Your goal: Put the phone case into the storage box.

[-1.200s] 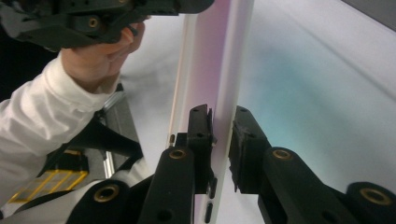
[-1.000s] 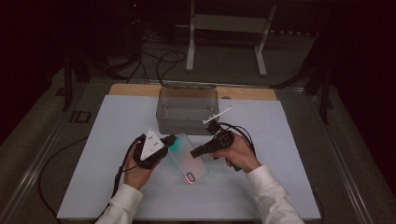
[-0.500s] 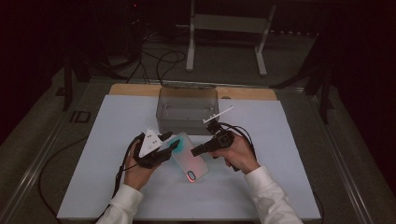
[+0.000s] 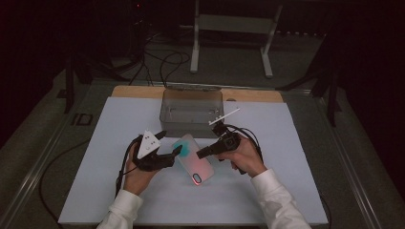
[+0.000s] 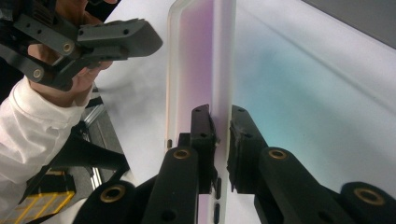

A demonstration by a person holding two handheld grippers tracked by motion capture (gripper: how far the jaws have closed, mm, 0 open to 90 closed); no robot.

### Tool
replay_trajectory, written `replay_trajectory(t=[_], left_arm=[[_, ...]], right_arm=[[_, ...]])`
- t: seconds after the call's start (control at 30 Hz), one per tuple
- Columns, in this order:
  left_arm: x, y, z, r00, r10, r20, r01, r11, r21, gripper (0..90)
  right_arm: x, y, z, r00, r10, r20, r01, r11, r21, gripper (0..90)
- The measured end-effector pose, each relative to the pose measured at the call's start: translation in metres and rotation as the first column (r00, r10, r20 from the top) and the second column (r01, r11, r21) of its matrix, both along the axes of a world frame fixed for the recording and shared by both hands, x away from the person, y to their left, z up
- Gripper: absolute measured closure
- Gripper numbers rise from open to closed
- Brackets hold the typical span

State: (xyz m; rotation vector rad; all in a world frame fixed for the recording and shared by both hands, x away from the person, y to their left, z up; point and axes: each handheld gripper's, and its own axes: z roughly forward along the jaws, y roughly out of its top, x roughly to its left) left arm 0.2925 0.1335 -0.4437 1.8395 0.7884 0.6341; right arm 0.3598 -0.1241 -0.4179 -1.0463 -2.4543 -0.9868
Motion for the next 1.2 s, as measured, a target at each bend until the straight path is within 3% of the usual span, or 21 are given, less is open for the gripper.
replay_trajectory(t=[0.37,0.53,0.83,1.2], left_arm=[[-0.003,0.013,-0.005,0.9991,0.035,-0.023,-0.035,0.9992,-0.020,14.5],[-0.008,0.026,-0.010,0.9976,0.063,-0.030,-0.064,0.9974,-0.032,1.4],[-0.022,0.052,-0.017,0.9917,0.128,0.002,-0.128,0.9912,-0.033,0.1],[-0.037,0.079,-0.032,0.9830,0.182,-0.019,-0.183,0.9822,-0.042,0.2]], right_arm=[[0.000,-0.001,0.003,0.9997,-0.012,0.019,0.012,1.000,-0.017,82.7],[-0.001,-0.001,0.004,0.9993,-0.025,0.029,0.026,0.999,-0.028,82.6],[0.000,-0.002,0.008,0.9979,-0.046,0.046,0.047,0.998,-0.031,82.7],[0.002,-0.001,0.011,0.9963,-0.068,0.052,0.070,0.997,-0.036,82.6]])
